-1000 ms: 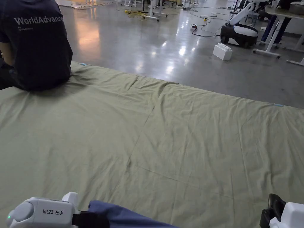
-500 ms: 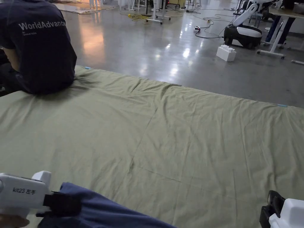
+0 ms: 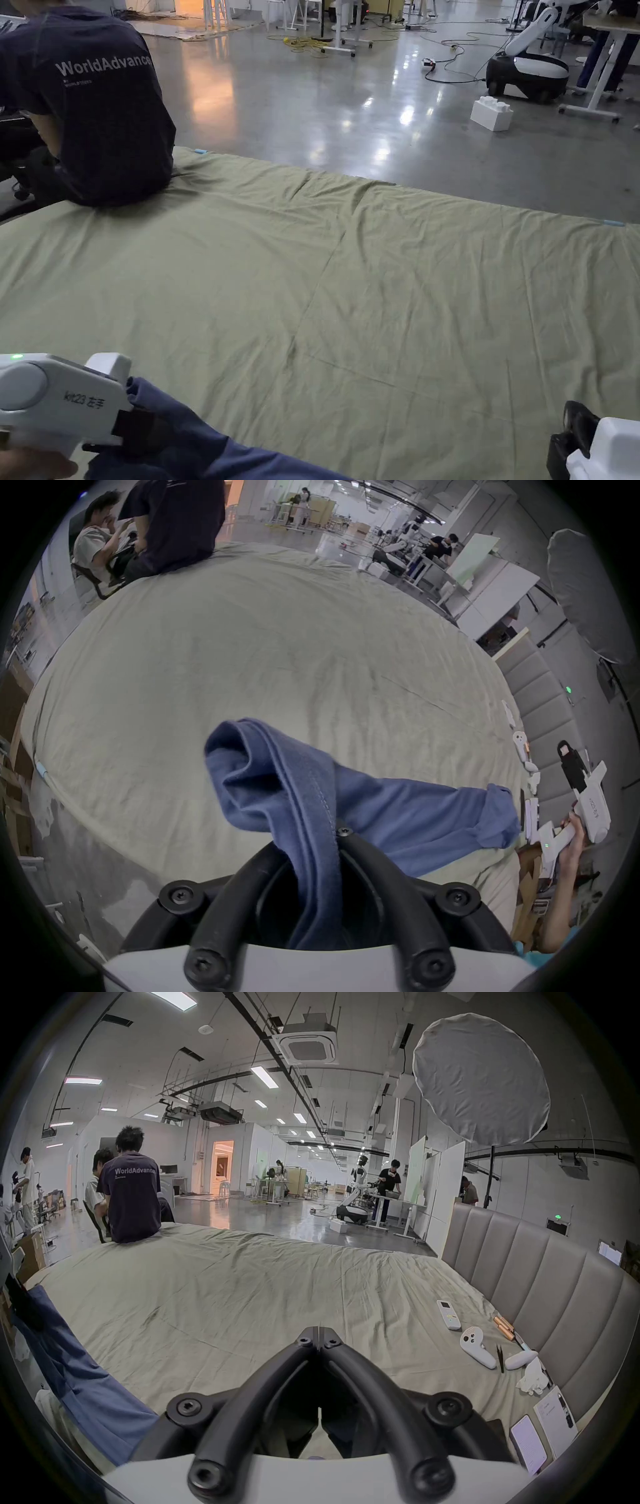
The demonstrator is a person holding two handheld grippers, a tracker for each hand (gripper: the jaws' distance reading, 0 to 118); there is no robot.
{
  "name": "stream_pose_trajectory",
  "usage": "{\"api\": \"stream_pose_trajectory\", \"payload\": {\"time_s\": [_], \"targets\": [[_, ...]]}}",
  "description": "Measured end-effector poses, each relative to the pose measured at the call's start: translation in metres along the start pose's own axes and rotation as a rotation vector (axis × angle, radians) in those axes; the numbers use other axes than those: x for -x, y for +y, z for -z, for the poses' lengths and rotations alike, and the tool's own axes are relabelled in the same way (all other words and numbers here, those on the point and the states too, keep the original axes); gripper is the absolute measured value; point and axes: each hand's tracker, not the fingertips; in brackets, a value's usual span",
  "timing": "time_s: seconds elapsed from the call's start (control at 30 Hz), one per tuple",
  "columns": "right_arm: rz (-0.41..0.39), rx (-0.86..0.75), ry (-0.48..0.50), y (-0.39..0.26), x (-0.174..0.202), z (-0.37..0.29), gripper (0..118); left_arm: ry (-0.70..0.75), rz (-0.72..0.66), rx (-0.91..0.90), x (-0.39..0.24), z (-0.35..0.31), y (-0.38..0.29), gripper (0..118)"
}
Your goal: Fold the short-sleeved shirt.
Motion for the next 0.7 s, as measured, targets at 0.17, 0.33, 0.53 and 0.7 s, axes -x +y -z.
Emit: {"api": "stream_pose_trajectory", "payload": {"time_s": [0.17,0.33,0.53,0.7], "targets": [[0.006,0.004,0.003,-0.003,-0.001,-0.002,1,-0.133,0.007,0.022,-0.004,-0.005,0.004,8],[0.018,0.016,0.004,-0.009,-0.002,-0.004,1,-0.175,0.035,0.082,-0.086,0.032,-0.016,8],[0.025,0.035,0.003,-0.015,-0.007,-0.008,1,-0.064,0.081,0.196,-0.11,0.108,-0.034,8],[0.028,0.045,-0.007,-0.02,-0.011,-0.011,1,-0.014,0.061,0.217,-0.129,0.141,-0.048,8]]}}
